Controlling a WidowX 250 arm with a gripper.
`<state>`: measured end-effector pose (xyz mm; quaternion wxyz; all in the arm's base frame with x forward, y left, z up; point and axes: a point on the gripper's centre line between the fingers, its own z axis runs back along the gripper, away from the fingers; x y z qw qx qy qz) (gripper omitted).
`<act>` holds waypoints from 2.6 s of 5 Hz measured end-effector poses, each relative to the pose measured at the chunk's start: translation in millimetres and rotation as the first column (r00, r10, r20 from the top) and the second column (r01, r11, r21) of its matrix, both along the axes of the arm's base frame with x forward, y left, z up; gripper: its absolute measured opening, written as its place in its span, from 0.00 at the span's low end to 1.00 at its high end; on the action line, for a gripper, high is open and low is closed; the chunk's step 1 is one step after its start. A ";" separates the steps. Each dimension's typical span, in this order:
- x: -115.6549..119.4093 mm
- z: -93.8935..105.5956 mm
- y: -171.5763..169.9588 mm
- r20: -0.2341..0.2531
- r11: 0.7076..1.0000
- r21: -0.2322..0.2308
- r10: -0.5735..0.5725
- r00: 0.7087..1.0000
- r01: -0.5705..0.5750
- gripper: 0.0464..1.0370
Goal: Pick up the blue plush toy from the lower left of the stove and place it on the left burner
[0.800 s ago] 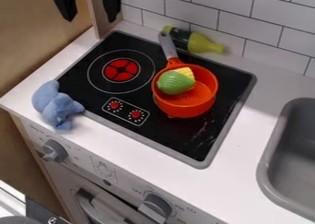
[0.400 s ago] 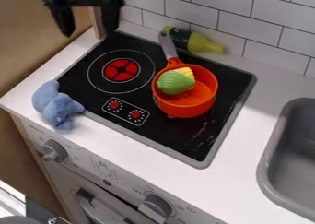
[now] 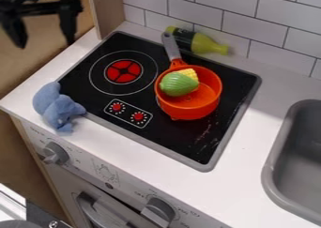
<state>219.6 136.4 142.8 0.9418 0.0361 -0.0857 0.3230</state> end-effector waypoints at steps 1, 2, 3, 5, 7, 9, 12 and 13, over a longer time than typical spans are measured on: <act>-12.5 -2.5 3.9 0.021 0.988 0.053 0.141 0.990 -0.142 0.96; -23.1 -2.4 6.8 -0.032 0.969 0.092 0.231 0.972 -0.228 0.96; -23.5 -1.9 7.4 -0.031 0.968 0.096 0.236 0.971 -0.232 0.96; -22.8 -2.2 7.0 -0.026 0.967 0.094 0.240 0.970 -0.237 0.96; -21.9 -24.5 -1.4 0.120 0.929 0.127 0.334 0.935 -0.348 0.96; -27.7 -43.6 1.1 0.165 0.918 0.166 0.335 0.928 -0.361 0.96; -32.8 -74.2 -1.1 0.231 0.916 0.101 0.359 0.904 -0.389 0.96; -36.2 -83.5 -1.5 0.264 0.916 0.080 0.361 0.894 -0.393 0.96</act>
